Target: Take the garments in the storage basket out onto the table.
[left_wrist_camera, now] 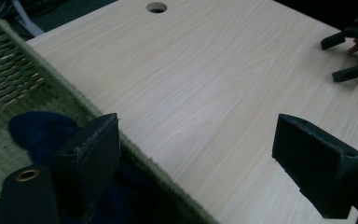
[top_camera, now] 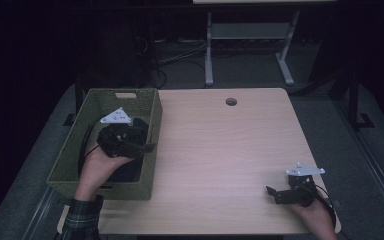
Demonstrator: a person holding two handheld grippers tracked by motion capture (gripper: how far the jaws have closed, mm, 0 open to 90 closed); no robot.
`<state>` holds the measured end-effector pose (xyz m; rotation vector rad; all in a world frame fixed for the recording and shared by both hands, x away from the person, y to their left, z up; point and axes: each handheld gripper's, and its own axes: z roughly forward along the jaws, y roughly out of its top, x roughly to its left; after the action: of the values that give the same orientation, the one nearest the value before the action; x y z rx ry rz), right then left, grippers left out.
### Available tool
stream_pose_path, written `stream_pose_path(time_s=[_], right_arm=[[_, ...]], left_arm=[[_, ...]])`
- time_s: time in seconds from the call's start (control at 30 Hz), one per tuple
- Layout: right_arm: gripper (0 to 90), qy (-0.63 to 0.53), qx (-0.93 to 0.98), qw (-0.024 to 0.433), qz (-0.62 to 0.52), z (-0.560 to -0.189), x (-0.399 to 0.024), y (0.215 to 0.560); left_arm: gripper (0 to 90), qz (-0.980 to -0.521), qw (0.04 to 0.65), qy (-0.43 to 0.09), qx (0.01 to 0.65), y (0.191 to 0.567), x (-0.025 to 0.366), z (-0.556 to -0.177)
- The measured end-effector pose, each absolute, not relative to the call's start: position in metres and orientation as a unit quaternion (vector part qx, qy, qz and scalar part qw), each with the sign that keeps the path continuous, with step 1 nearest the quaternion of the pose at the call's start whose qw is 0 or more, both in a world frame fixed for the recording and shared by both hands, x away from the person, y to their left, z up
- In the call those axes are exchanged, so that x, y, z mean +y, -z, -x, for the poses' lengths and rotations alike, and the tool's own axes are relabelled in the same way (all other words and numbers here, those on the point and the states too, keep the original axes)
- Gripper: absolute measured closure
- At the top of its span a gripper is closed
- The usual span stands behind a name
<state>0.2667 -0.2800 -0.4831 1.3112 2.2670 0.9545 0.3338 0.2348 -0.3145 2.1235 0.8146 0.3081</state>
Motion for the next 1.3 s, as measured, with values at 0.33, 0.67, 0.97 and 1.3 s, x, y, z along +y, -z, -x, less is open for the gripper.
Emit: stream_pose_path(time_s=[0.33, 0.67, 0.97, 1.3], right_arm=[[1.4, -0.337, 0.801, 0.176, -0.463, -0.267, -0.280, 0.483], [1.4, -0.337, 0.801, 0.175, -0.463, -0.267, -0.280, 0.483], [1.4, -0.337, 0.801, 0.176, -0.462, -0.267, -0.280, 0.483], [1.4, -0.337, 0.801, 0.176, -0.463, -0.267, -0.280, 0.483]], left_arm=[[14.6, -0.838, 0.409, -0.131, 0.336, 0.312, 0.257, -0.333], [14.6, -0.830, 0.409, -0.136, 0.356, 0.312, 0.280, -0.333], [14.6, -0.828, 0.402, -0.140, 0.366, 0.314, 0.298, -0.332], [14.6, -0.833, 0.383, -0.139, 0.373, 0.322, 0.312, -0.331]])
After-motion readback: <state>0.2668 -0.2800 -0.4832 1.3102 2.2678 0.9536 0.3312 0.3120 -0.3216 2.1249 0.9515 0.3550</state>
